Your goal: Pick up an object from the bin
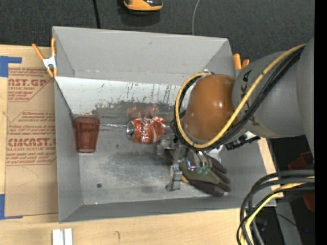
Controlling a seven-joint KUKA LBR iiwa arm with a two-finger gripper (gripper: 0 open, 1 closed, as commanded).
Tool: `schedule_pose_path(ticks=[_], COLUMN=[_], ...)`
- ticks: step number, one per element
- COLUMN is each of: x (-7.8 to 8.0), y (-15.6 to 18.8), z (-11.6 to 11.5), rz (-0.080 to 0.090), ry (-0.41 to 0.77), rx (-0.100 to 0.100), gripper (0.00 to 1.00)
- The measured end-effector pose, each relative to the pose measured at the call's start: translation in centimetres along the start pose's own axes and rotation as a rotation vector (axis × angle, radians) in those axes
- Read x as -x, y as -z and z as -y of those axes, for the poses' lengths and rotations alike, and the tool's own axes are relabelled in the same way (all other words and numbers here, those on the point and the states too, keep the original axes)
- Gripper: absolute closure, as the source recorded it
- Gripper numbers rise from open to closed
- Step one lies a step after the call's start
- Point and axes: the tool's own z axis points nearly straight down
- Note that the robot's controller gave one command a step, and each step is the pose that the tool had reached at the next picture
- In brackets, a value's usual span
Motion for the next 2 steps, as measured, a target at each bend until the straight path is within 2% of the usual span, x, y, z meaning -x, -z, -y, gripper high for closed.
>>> schedule_pose_path(ticks=[1,2], x=[0.2,0.9], y=[0.4,0.2], z=[0.0,4.7], rz=[0.007,0.009], ry=[0.000,0.046], rx=[0.000,0.001], gripper=[0.00,0.00])
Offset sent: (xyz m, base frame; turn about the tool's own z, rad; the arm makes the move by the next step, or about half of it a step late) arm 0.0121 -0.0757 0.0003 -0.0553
